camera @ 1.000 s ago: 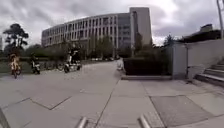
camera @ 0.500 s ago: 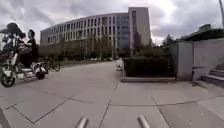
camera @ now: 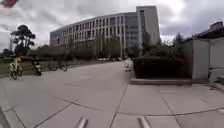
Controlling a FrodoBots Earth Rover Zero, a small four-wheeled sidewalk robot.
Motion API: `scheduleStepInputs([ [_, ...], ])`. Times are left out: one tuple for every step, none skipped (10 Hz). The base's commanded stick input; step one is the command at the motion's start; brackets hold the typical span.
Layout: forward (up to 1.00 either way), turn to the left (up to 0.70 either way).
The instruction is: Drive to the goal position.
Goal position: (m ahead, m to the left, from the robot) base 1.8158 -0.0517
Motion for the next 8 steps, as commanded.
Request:
scheduleStepInputs([
  [0.0,0.0],
  [0.0,0.0],
  [0.0,0.0],
  [0.0,0.0],
  [0.0,0.0],
  [0.0,0.0],
  [0.23,0.0],
  [0.7,0.01],
])
